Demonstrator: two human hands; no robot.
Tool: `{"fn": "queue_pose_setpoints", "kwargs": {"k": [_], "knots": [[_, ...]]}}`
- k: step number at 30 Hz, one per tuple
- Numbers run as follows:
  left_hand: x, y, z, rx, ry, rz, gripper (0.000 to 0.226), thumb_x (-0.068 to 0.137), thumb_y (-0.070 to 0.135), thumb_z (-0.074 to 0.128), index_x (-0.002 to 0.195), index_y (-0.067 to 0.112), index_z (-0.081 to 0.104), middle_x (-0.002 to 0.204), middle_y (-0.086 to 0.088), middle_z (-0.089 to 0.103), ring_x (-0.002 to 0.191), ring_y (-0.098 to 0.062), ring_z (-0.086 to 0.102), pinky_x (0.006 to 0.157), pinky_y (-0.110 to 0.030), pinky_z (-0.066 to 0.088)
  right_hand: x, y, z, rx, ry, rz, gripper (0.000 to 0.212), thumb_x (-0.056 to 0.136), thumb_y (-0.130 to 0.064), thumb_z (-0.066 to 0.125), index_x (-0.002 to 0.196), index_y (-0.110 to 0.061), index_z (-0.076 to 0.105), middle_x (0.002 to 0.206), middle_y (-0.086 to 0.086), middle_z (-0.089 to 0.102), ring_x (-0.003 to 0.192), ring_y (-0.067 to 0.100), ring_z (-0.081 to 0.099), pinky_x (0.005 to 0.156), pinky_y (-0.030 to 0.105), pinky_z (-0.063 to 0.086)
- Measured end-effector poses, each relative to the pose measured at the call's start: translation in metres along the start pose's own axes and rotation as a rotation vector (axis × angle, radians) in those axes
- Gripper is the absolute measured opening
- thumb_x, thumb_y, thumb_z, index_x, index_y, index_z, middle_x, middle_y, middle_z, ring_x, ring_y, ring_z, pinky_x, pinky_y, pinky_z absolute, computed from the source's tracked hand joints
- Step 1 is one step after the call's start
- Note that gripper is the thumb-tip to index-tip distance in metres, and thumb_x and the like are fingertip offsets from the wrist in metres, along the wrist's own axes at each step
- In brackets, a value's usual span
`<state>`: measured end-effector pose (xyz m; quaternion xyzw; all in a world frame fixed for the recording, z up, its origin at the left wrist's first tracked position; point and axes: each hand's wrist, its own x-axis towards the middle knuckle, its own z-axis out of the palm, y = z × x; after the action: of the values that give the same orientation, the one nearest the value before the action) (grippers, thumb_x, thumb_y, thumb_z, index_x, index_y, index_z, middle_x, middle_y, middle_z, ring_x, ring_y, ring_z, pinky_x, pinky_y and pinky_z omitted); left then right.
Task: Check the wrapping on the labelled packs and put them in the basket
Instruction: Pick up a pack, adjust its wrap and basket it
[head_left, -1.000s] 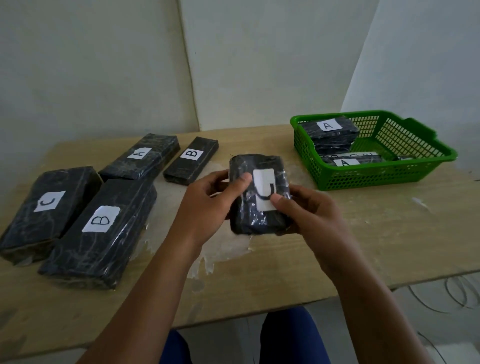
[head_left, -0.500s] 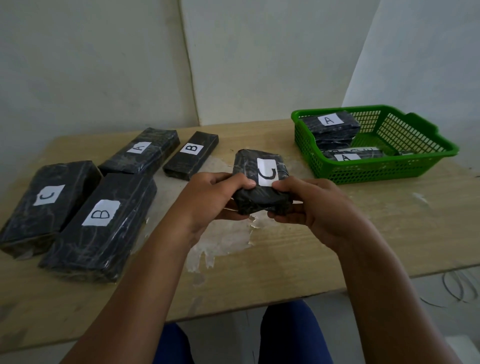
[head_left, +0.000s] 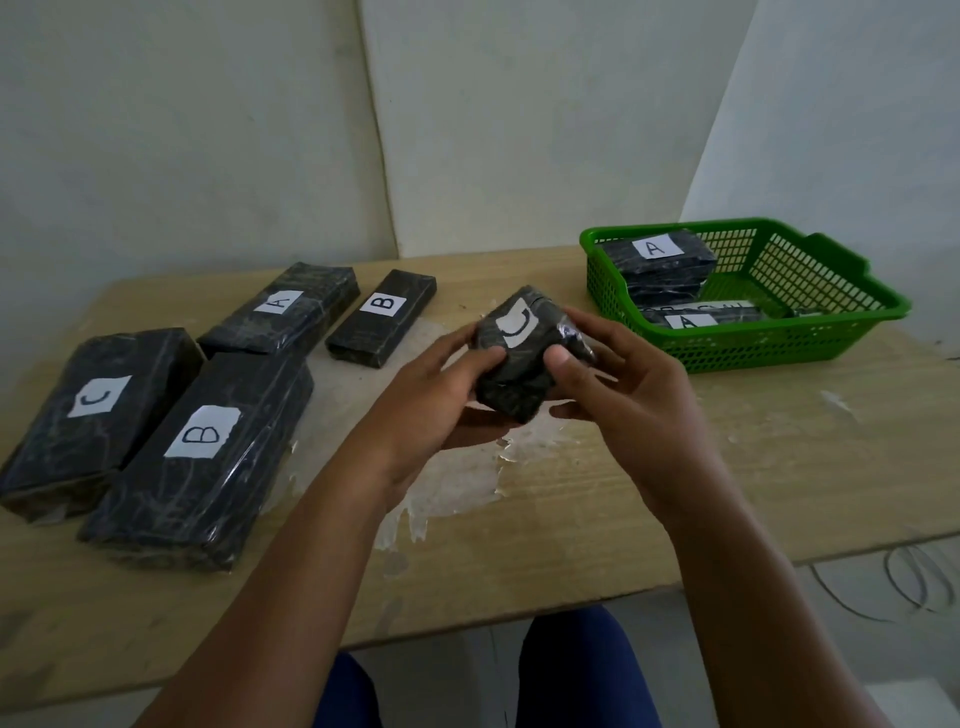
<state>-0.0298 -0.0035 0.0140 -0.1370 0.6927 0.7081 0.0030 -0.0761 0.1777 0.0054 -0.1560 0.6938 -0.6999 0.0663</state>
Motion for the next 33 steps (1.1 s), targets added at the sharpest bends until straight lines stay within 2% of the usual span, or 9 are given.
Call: {"fn": "queue_pose_setpoints", "kwargs": {"k": [3, 6, 8, 11, 14, 19, 23, 28, 33], "knots": [[0.001, -0.002, -0.001, 0.284, 0.052, 0.132, 0.042, 0.104, 0.044, 0.056, 0.146, 0.049, 0.054, 0.145, 0.020, 0.055, 0.131, -0.004, 0.055, 0.110, -0.038, 0.049, 0.001, -0.005, -0.003, -0.125, 0.055, -0.045, 0.044, 0.077, -0.049, 0.076, 0.120, -0.038, 0.075, 0.105, -0.006, 0.080, 0.086, 0.007, 0.079, 0.071, 0.023, 0.061], [-0.001, 0.000, -0.003, 0.243, -0.065, 0.316, 0.046, 0.105, 0.027, 0.056, 0.144, 0.053, 0.054, 0.152, 0.022, 0.053, 0.137, 0.003, 0.052, 0.106, -0.025, 0.048, 0.002, -0.006, -0.005, -0.235, 0.006, -0.043, 0.037, 0.074, -0.062, 0.071, 0.107, -0.047, 0.077, 0.094, -0.010, 0.081, 0.079, 0.008, 0.078, 0.075, 0.033, 0.064], [0.000, -0.001, -0.004, 0.254, -0.142, 0.356, 0.046, 0.096, 0.037, 0.067, 0.139, 0.051, 0.061, 0.144, 0.020, 0.063, 0.127, 0.000, 0.063, 0.100, -0.027, 0.056, 0.003, -0.006, -0.004, -0.261, -0.005, -0.030, 0.047, 0.078, -0.066, 0.069, 0.119, -0.045, 0.077, 0.097, -0.012, 0.081, 0.084, 0.008, 0.078, 0.086, 0.044, 0.065], [0.003, -0.005, -0.004, 0.273, -0.069, 0.425, 0.046, 0.090, 0.035, 0.075, 0.135, 0.045, 0.067, 0.136, 0.019, 0.069, 0.122, -0.008, 0.069, 0.098, -0.035, 0.061, 0.003, -0.008, -0.003, -0.264, -0.026, -0.017, 0.055, 0.093, -0.054, 0.069, 0.145, -0.034, 0.063, 0.107, -0.025, 0.077, 0.098, 0.006, 0.077, 0.094, 0.049, 0.062], [0.001, -0.008, 0.001, 0.245, 0.024, 0.514, 0.038, 0.094, 0.024, 0.077, 0.129, 0.034, 0.072, 0.125, 0.014, 0.074, 0.116, -0.004, 0.071, 0.090, -0.027, 0.062, 0.000, -0.010, -0.004, -0.245, 0.017, -0.079, 0.045, 0.095, -0.039, 0.073, 0.139, -0.031, 0.069, 0.105, -0.015, 0.079, 0.097, 0.010, 0.078, 0.089, 0.045, 0.065], [-0.004, -0.006, 0.010, 0.290, 0.183, 0.709, 0.024, 0.089, 0.016, 0.073, 0.111, 0.024, 0.074, 0.109, 0.018, 0.075, 0.107, 0.004, 0.071, 0.081, -0.011, 0.056, -0.008, -0.011, 0.002, -0.251, -0.005, -0.186, 0.035, 0.097, -0.023, 0.074, 0.130, -0.034, 0.073, 0.104, -0.013, 0.074, 0.088, 0.003, 0.074, 0.076, 0.022, 0.062], [-0.007, -0.005, 0.011, 0.246, 0.179, 0.756, 0.025, 0.086, 0.012, 0.070, 0.105, 0.029, 0.071, 0.111, 0.020, 0.074, 0.107, 0.004, 0.072, 0.079, -0.013, 0.058, -0.011, -0.012, 0.004, -0.208, -0.009, -0.233, 0.036, 0.095, -0.017, 0.075, 0.122, -0.040, 0.074, 0.098, -0.011, 0.067, 0.084, 0.002, 0.070, 0.076, 0.018, 0.059], [-0.008, -0.003, 0.012, 0.241, 0.186, 0.764, 0.026, 0.087, 0.012, 0.072, 0.102, 0.033, 0.070, 0.111, 0.020, 0.073, 0.105, 0.004, 0.073, 0.079, -0.014, 0.059, -0.011, -0.012, 0.005, -0.187, 0.008, -0.253, 0.035, 0.096, -0.015, 0.074, 0.124, -0.035, 0.075, 0.100, -0.005, 0.068, 0.084, 0.002, 0.070, 0.077, 0.021, 0.061], [-0.004, 0.003, 0.009, 0.171, 0.262, 0.546, 0.009, 0.096, 0.019, 0.073, 0.104, 0.023, 0.074, 0.098, 0.010, 0.078, 0.091, -0.001, 0.076, 0.066, -0.015, 0.057, -0.011, -0.006, 0.002, -0.279, -0.056, -0.186, 0.056, 0.092, -0.032, 0.078, 0.145, -0.036, 0.060, 0.121, -0.015, 0.073, 0.107, -0.002, 0.071, 0.088, 0.025, 0.060]]}}
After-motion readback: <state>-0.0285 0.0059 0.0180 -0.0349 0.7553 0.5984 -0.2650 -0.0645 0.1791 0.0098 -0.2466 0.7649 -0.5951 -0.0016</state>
